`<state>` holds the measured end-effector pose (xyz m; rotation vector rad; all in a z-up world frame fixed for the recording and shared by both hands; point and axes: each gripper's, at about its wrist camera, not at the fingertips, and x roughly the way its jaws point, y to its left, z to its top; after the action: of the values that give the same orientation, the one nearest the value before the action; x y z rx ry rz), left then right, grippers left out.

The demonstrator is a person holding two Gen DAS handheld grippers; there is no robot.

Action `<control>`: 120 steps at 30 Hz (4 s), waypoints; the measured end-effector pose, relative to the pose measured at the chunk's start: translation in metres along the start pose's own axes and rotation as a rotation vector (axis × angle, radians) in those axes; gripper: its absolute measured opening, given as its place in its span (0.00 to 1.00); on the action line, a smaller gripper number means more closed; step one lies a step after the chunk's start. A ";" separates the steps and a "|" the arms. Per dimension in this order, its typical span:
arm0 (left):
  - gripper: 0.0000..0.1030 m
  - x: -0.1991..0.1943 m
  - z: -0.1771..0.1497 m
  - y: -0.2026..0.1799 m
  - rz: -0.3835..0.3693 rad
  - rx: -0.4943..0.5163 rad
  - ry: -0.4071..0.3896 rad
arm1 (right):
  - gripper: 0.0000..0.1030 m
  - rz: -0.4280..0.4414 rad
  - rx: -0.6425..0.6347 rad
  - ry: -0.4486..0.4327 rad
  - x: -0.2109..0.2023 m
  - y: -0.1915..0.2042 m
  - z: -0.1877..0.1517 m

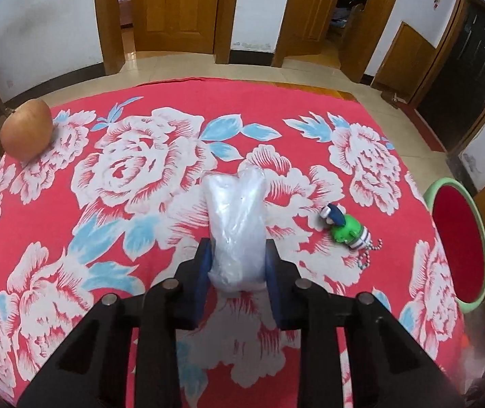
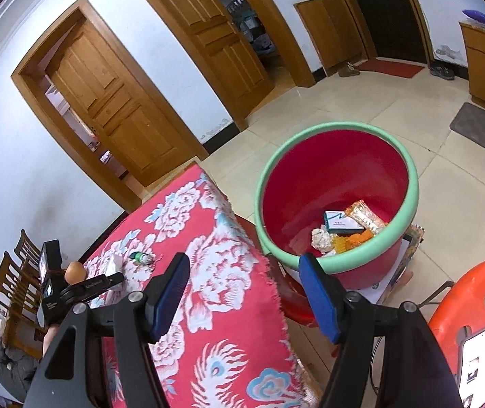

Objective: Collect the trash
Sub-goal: 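Grasp the clear plastic bag with the left tool and lift it, then grasp the green-and-white toy with the right tool while the left tool holds the clear bag, then carry both items over the red bucket and open both tools to drop them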

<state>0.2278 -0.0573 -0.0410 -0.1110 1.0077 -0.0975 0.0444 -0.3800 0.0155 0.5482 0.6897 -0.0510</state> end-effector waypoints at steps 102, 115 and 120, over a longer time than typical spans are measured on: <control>0.29 -0.058 -0.039 0.080 0.125 -0.080 -0.146 | 0.19 0.096 -0.416 0.186 0.122 0.171 -0.042; 0.29 -0.078 -0.044 0.002 -0.020 -0.003 -0.115 | 0.19 0.101 -0.326 0.092 0.069 0.118 -0.005; 0.29 -0.073 -0.041 -0.040 -0.072 0.040 -0.095 | 0.19 0.064 -0.285 0.069 0.056 0.088 0.014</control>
<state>0.1527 -0.0892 0.0040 -0.1141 0.9064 -0.1766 0.1154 -0.3045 0.0307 0.2988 0.7314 0.1248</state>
